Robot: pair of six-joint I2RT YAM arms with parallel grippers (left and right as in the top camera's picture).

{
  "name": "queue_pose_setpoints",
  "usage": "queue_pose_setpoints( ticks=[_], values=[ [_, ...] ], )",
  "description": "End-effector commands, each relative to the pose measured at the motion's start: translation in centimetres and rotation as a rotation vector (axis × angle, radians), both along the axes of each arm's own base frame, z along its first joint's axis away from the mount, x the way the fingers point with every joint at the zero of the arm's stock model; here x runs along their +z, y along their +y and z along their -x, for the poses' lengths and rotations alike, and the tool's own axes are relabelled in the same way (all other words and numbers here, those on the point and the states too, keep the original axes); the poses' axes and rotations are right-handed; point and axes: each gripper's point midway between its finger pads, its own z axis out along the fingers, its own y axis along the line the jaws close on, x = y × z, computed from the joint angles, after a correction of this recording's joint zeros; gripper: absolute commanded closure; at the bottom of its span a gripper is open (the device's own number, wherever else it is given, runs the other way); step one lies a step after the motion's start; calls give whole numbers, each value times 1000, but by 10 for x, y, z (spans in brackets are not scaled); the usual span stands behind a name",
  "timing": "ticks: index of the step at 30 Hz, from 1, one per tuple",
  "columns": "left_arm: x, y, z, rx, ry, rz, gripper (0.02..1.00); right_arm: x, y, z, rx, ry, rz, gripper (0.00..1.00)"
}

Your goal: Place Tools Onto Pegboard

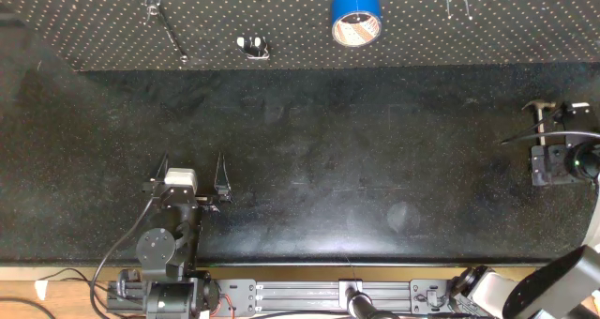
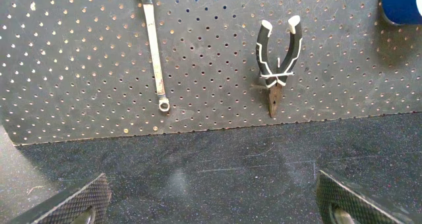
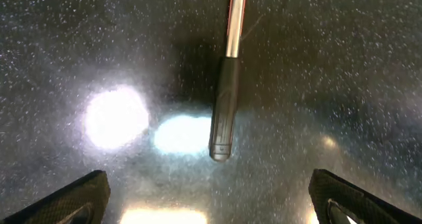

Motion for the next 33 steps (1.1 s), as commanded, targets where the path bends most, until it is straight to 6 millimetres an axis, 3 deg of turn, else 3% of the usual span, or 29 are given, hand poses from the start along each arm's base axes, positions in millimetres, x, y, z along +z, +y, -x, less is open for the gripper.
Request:
queue_pose_setpoints(
  ticks=[1, 16, 33],
  values=[
    [-1, 0, 0, -1, 2, -5, 20, -15, 2, -1, 108, 29, -16, 12],
    [-1, 0, 0, -1, 2, -5, 23, -56, -4, 3, -43, 138, -92, 12],
    [-1, 0, 0, -1, 2, -5, 23, -74, -3, 4, -13, 209, -76, 12]
  ],
)
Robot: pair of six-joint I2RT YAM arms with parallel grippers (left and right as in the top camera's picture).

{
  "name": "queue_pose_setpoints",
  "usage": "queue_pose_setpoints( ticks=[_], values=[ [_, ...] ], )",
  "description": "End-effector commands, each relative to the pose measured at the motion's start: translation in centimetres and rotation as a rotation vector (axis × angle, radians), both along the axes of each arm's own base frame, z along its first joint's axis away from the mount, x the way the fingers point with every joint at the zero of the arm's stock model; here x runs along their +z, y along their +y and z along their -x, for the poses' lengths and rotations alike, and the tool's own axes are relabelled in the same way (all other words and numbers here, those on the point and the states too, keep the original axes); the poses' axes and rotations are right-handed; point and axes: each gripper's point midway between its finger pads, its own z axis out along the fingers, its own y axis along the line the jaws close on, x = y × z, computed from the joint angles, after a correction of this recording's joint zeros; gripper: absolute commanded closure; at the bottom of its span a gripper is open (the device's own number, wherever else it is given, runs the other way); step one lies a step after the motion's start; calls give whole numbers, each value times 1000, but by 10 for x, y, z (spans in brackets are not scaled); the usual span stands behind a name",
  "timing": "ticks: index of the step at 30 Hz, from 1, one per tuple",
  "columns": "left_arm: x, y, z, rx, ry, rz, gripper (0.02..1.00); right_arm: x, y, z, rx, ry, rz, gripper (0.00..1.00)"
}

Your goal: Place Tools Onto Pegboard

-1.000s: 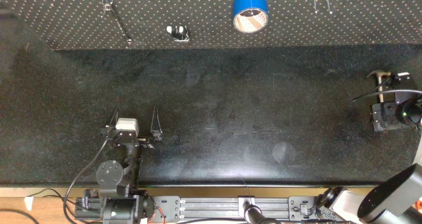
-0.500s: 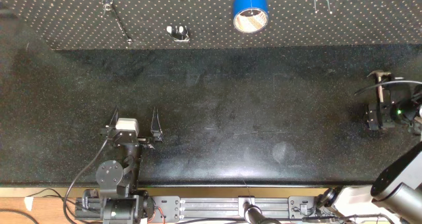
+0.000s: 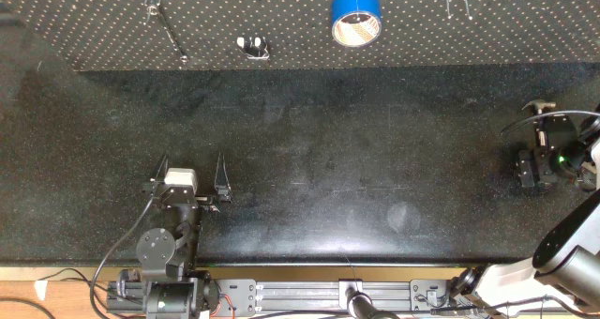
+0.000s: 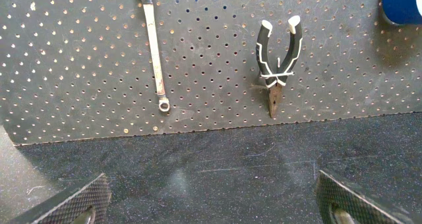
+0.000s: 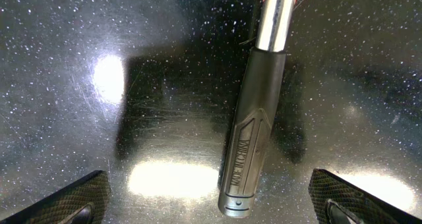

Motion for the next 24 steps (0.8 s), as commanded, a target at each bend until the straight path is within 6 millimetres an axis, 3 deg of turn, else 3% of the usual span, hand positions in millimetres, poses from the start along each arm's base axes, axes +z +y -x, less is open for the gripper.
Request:
queue_pose_setpoints(
  ticks=[1, 3, 14, 16, 24],
  values=[
    [-1, 0, 0, -1, 2, -5, 23, -4, -1, 1, -4, 14, 11, 12],
    [-1, 0, 0, -1, 2, -5, 23, -5, -9, 2, 5, 23, 51, 12],
    [-1, 0, 0, -1, 2, -5, 23, -9, -10, -1, 25, 19, 49, 9],
    [-1, 0, 0, -1, 2, -5, 23, -9, -8, -3, 26, 10, 37, 64],
    [-1, 0, 0, -1, 2, -5, 23, -21, 2, -4, 25, 13, -31, 84]
  ],
)
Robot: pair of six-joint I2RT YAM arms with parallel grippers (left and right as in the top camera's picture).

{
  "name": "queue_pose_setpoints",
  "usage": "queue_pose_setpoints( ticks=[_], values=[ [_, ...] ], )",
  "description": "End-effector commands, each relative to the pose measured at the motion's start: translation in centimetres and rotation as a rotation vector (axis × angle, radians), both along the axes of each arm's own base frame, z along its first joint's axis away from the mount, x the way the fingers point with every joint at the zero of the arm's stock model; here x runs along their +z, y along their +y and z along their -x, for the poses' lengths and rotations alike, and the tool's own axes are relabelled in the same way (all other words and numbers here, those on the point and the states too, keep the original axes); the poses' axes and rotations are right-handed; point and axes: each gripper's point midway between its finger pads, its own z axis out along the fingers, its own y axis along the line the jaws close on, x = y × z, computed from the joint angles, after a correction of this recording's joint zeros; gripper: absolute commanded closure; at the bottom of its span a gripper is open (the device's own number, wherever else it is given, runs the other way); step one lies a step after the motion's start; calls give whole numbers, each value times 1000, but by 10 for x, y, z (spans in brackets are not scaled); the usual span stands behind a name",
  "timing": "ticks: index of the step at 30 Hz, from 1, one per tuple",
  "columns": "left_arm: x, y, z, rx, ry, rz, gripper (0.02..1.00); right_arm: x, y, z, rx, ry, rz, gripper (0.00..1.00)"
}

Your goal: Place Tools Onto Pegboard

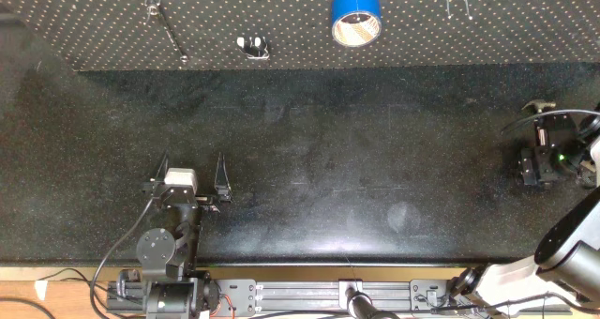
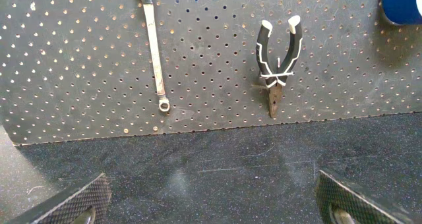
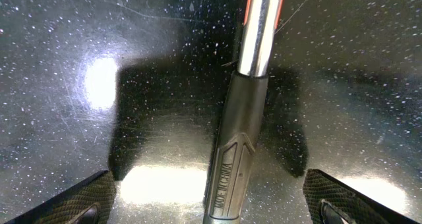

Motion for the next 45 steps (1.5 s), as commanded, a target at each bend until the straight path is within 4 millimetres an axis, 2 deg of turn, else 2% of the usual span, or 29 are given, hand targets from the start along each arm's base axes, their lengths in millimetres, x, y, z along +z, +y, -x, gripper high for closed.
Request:
queue_pose_setpoints(
  ticks=[1, 2, 3, 4, 6, 9, 11, 16, 18, 21, 23, 25, 28, 30, 33, 35, 37, 40, 45],
  values=[
    [-1, 0, 0, -1, 2, -5, 23, -16, 8, 4, 13, 31, -53, 88],
    [-1, 0, 0, -1, 2, -5, 23, -16, 8, 4, 16, 31, -53, 143],
    [-1, 0, 0, -1, 2, -5, 23, -16, 8, 3, 16, 31, -52, 264],
    [-1, 0, 0, -1, 2, -5, 23, -16, 8, 3, 16, 31, -52, 463],
    [-1, 0, 0, -1, 2, -5, 23, -16, 8, 3, 16, 30, -52, 658],
    [-1, 0, 0, -1, 2, -5, 23, -15, 8, 3, 16, 29, -51, 787],
    [-1, 0, 0, -1, 2, -5, 23, -15, 8, 3, 16, 28, -51, 919],
    [-1, 0, 0, -1, 2, -5, 23, -6, 6, 1, 11, 2, -31, 923],
    [-1, 0, 0, -1, 2, -5, 23, 5, 8, 1, 9, -17, -28, 923],
    [-1, 0, 0, -1, 2, -5, 23, 41, 23, -1, 17, -111, -50, 925],
    [-1, 0, 0, -1, 2, -5, 23, 78, 32, 0, -4, -210, -24, 925],
    [-1, 0, 0, -1, 2, -5, 23, 105, 47, 1, 8, -295, -39, 925],
    [-1, 0, 0, -1, 2, -5, 23, 152, 88, 0, 50, -488, -145, 923],
    [-1, 0, 0, -1, 2, -5, 23, 168, 104, -3, 82, -544, -142, 923],
    [-1, 0, 0, -1, 2, -5, 23, 191, 148, -17, 217, -611, -161, 923],
    [-1, 0, 0, -1, 2, -5, 23, 206, 156, -32, 217, -676, -164, 923],
    [-1, 0, 0, -1, 2, -5, 23, 217, 158, -43, 221, -732, -157, 925],
    [-1, 0, 0, -1, 2, -5, 23, 220, 167, -51, 265, -752, -162, 925],
    [-1, 0, 0, -1, 2, -5, 23, 221, 173, -71, 307, -789, -159, 925]
  ],
)
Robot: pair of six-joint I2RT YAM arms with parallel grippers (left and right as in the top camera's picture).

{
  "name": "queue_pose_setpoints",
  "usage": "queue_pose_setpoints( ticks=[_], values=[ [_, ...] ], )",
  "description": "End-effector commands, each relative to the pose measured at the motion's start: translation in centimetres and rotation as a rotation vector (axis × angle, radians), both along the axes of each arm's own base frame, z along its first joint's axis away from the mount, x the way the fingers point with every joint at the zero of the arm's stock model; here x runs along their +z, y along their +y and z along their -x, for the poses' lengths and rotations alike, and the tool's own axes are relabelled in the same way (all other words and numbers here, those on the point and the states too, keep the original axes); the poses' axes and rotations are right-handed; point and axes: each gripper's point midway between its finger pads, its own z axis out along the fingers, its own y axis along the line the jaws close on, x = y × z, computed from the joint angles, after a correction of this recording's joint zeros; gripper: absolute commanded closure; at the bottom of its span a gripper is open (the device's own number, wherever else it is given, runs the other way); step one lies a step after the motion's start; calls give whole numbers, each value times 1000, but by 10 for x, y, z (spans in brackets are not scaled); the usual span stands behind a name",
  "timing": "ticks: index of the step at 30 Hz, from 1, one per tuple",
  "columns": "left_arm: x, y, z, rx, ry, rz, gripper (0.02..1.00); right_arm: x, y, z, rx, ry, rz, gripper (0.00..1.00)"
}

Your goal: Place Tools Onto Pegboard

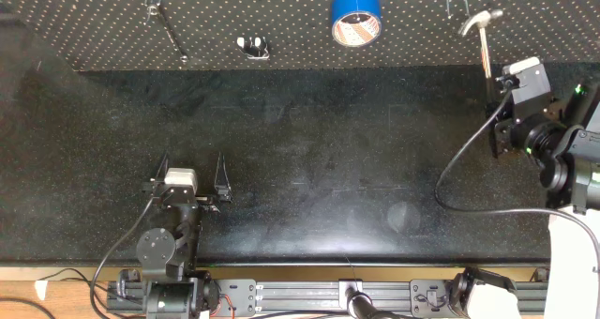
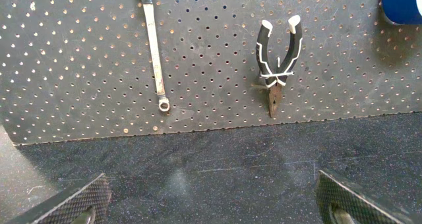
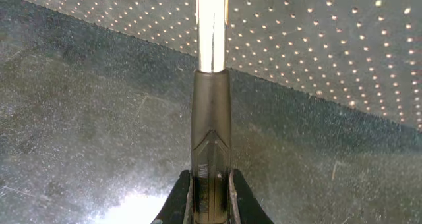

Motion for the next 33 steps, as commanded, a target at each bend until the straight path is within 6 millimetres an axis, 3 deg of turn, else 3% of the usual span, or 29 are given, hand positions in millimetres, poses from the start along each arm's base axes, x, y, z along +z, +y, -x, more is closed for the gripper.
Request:
queue_pose_setpoints(
  ticks=[1, 10, 31, 33],
  values=[
    [-1, 0, 0, -1, 2, -5, 20, 9, 6, -19, 34, -44, -14, 923],
    [-1, 0, 0, -1, 1, -5, 23, -10, 13, -46, 74, -26, -21, 925],
    [-1, 0, 0, -1, 1, -5, 23, -44, 3, -90, 82, -26, -14, 921],
    [-1, 0, 0, -1, 2, -5, 23, -42, 2, -92, 82, -42, -10, 590]
  ],
)
